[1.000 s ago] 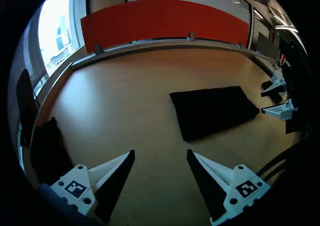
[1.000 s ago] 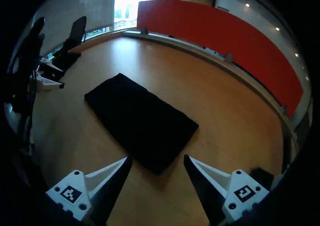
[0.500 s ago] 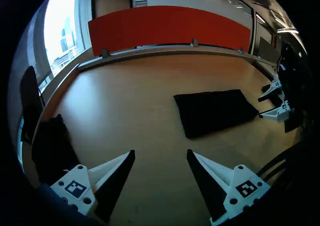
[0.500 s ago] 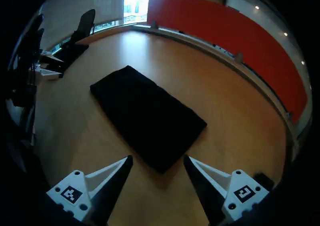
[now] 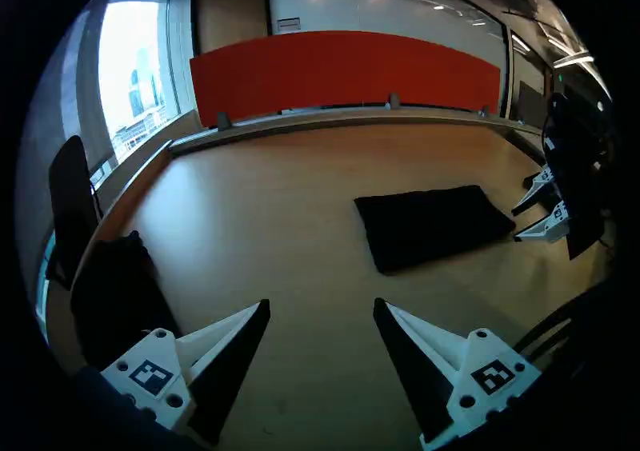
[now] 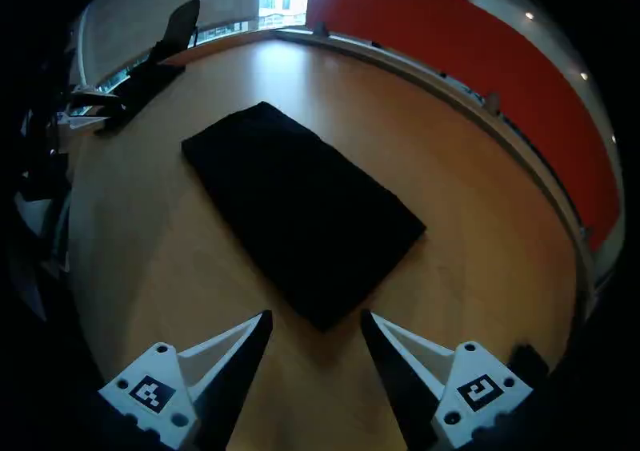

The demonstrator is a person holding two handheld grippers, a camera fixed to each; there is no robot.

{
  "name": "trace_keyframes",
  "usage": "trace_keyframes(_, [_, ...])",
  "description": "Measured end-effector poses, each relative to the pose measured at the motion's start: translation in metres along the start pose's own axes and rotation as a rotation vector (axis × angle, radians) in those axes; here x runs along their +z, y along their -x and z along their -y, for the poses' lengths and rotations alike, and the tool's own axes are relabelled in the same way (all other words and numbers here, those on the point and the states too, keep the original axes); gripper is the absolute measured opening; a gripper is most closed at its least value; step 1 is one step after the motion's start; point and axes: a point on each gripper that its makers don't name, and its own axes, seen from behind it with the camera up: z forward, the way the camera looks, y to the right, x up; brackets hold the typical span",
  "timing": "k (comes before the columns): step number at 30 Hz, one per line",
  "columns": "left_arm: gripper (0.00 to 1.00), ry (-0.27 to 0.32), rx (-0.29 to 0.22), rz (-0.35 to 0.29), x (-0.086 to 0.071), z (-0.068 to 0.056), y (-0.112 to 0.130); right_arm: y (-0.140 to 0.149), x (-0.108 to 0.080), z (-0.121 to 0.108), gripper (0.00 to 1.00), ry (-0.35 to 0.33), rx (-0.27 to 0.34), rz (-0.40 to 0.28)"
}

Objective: Fold towel

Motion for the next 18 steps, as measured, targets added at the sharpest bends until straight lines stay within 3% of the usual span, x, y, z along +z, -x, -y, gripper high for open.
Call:
trace_keyframes(11, [0.96, -0.016, -0.042, -0.004, -0.011, 0.005, 0.011, 0.006, 0.004, 0.001, 0.61, -0.030, -0.010, 0.036])
trace_keyframes(18, [0.96, -0.019, -0.047, -0.003, -0.016, 0.006, 0.011, 0.008, 0.005, -0.001, 0.35, -0.047, 0.011, 0.046])
